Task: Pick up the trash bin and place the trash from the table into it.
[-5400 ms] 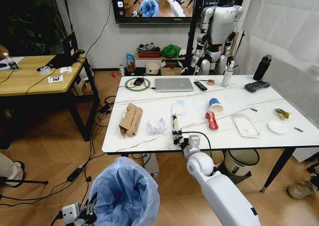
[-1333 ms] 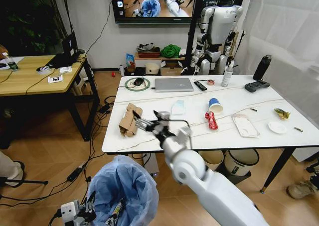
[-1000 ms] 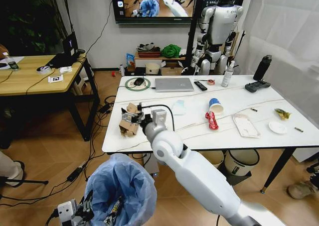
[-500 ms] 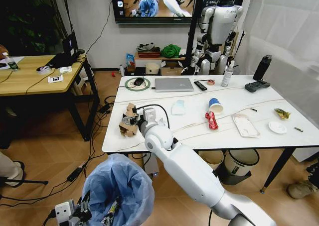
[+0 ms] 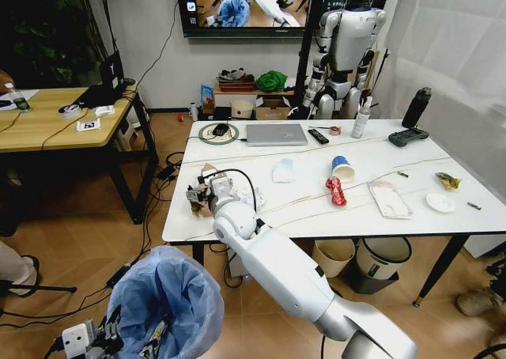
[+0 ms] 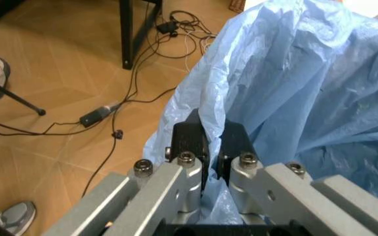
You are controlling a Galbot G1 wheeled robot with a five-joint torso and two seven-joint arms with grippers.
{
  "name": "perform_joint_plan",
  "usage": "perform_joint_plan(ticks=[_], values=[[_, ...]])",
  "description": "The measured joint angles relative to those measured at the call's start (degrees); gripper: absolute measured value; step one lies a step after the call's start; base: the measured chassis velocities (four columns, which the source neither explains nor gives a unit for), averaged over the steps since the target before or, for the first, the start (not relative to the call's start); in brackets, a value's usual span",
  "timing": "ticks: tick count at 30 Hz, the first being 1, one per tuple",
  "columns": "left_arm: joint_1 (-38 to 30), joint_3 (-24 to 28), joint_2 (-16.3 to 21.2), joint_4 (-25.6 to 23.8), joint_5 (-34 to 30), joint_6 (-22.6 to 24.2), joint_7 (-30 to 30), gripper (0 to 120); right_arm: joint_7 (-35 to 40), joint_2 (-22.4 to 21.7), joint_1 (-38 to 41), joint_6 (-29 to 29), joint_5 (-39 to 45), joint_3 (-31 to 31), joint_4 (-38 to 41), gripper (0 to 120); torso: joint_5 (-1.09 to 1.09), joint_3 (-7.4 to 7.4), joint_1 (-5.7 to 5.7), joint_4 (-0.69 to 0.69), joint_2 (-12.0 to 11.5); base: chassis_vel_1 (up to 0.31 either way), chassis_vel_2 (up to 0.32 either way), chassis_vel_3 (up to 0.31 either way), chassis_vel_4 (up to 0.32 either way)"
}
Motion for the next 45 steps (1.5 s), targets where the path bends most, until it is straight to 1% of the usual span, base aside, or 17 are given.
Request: perform_joint_plan(ticks=[5, 11, 15, 21, 30, 35, 42, 45], values=[[0.03, 0.5, -0.17, -0.08, 0.09, 0.0, 0.0, 0, 0.63, -0.07, 0.08, 0.41, -0.68, -0.06, -2.39, 100, -0.01, 0.0, 0.0, 0.0, 0.0, 0.0, 0.0, 0.0, 0.0], [-0.18, 0.9, -0.17, -0.14, 0.15, 0.0, -0.01, 0, 0.62, -0.11, 0.63, 1.45, 1.06, -0.46, -2.04, 100, -0.01, 0.0, 0.0, 0.0, 0.0, 0.0, 0.0, 0.0, 0.0], [-0.38, 1.74, -0.44, -0.22, 0.83, 0.01, -0.11, 0, 0.5, -0.12, 1.19, 3.85, 5.76, -1.72, 0.33, 100, -0.01, 0.0, 0.0, 0.0, 0.01, 0.0, 0.0, 0.0, 0.0], [-0.06, 1.71, -0.66, -0.89, 1.09, 0.06, -0.2, 0, 0.53, -0.14, 2.97, 4.34, 4.82, -5.26, -0.39, 100, -0.01, 0.0, 0.0, 0.01, 0.01, 0.0, 0.0, 0.0, 0.0], [0.06, 2.38, -1.65, -0.93, 2.0, 0.07, -0.24, 0, -0.93, -0.17, 3.53, 4.4, 4.78, -7.05, -0.75, 100, -0.01, 0.0, 0.01, 0.0, 0.01, 0.0, 0.0, 0.0, 0.0], [-0.32, 2.43, -1.89, -1.19, 2.06, 0.17, -0.4, 0, -1.85, -0.18, 2.11, 4.69, 4.66, -8.33, -1.04, 100, 0.0, 0.0, 0.01, 0.0, 0.01, 0.0, 0.0, 0.0, 0.0], [-0.48, 2.66, -2.2, -1.31, 2.06, 0.29, -0.54, 0, -2.46, -0.19, 0.79, 5.15, 3.01, -8.52, -2.73, 100, -0.01, 0.0, 0.01, 0.0, 0.01, 0.0, 0.0, 0.0, 0.0], [-0.68, 2.7, -2.23, -1.32, 2.03, 0.35, -0.61, 0, -2.5, -0.19, 0.65, 5.25, 2.31, -7.32, -3.25, 100, 0.0, 0.0, 0.01, 0.0, 0.01, 0.0, 0.0, 0.0, 0.0]])
